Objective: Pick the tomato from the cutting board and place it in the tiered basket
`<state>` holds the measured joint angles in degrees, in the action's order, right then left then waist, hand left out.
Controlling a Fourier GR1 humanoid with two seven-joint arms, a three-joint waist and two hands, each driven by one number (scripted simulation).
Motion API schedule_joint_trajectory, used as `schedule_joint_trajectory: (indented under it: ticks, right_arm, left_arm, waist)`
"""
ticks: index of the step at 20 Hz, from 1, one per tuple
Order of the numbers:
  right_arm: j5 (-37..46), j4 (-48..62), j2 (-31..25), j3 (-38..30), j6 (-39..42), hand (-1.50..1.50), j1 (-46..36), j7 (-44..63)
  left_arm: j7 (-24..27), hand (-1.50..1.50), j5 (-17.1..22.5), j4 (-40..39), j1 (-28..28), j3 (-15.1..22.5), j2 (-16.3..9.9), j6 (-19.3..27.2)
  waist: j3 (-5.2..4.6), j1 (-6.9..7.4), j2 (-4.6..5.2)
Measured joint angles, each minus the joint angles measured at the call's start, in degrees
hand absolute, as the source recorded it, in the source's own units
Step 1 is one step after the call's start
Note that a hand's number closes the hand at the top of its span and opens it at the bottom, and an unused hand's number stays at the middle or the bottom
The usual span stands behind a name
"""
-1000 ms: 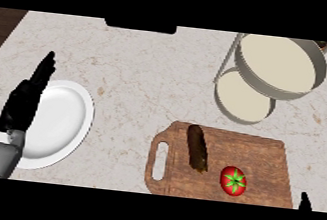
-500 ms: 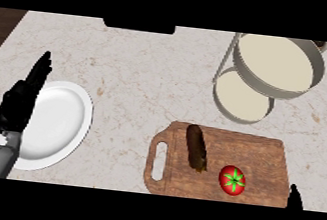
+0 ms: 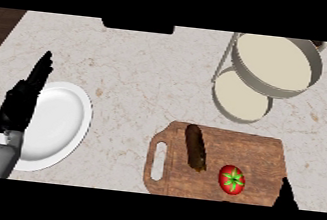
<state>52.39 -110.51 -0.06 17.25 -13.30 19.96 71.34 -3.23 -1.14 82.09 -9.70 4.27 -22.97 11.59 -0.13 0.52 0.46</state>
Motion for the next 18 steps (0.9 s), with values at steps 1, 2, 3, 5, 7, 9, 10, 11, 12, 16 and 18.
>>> schedule_joint_trajectory:
  ticks: [1, 2, 3, 5, 7, 9, 10, 11, 12, 16, 18]
  right_arm:
    - [-0.6, 1.1, 0.0, -0.4, -0.1, -1.50, -1.3, 0.0]
    - [-0.9, 1.6, 0.0, -0.4, -0.1, -1.50, -1.6, 0.0]
    - [-1.2, 2.3, 0.0, -0.5, -0.3, -1.50, -2.2, -0.1]
    - [-2.0, 3.9, 0.0, -0.6, -0.6, -1.50, -3.4, -0.1]
    - [-2.8, 5.3, 0.0, -0.6, -1.0, -1.50, -4.6, -0.2]
    - [-3.6, 6.1, 0.0, -0.5, -1.4, -1.50, -5.2, -0.1]
    - [-4.1, 6.5, 0.0, -0.8, -1.4, -1.50, -5.5, -0.1]
    - [-4.6, 7.7, 0.0, -1.0, -1.7, -1.50, -6.6, 0.0]
    - [-5.1, 8.5, 0.0, -0.8, -2.0, -1.50, -7.1, 0.0]
    - [-7.7, 10.6, -0.8, 0.3, -2.5, 1.50, -8.9, 0.2]
    - [-7.7, 11.8, -1.0, 1.2, -1.7, 1.50, -10.4, 0.3]
  left_arm:
    - [-0.1, 0.00, -0.2, -0.2, -0.3, 0.1, 0.3, 0.2]
    - [0.2, 0.00, -0.5, -0.7, -0.3, 0.2, 0.6, 0.3]
    - [0.2, 0.00, -0.5, -0.7, -0.3, 0.2, 0.6, 0.2]
    - [-0.3, 0.00, -0.7, -0.4, -0.3, 0.3, 0.9, 0.3]
    - [-0.3, 0.00, -0.8, -0.1, 0.0, 0.5, 1.2, 0.2]
    - [0.2, 0.00, -0.7, -0.5, 0.1, 0.0, 0.8, -0.2]
    - [0.0, 0.00, -0.8, 0.0, 0.6, 0.2, 0.9, -0.1]
    - [-0.1, 0.00, -1.0, 0.2, 0.5, 0.3, 1.1, 0.0]
    - [0.0, 0.00, -0.9, 0.0, 0.3, 0.0, 0.9, -0.2]
    - [-0.1, 0.00, -0.7, 0.2, 0.3, -0.4, 0.8, -0.8]
    - [-0.1, 0.00, -0.7, 0.1, 0.4, -0.8, 0.8, -0.9]
  waist:
    - [0.01, 0.03, 0.03]
    - [0.01, -0.08, 0.00]
    - [0.01, -0.04, -0.01]
    - [0.03, -0.01, -0.07]
    - [0.01, 0.08, -0.12]
    - [-0.02, -0.01, -0.17]
    - [-0.03, 0.04, -0.23]
    - [-0.08, 0.08, -0.26]
    - [-0.12, 0.06, -0.26]
    - [-0.57, -0.12, -0.53]
    - [-0.71, -0.18, -0.64]
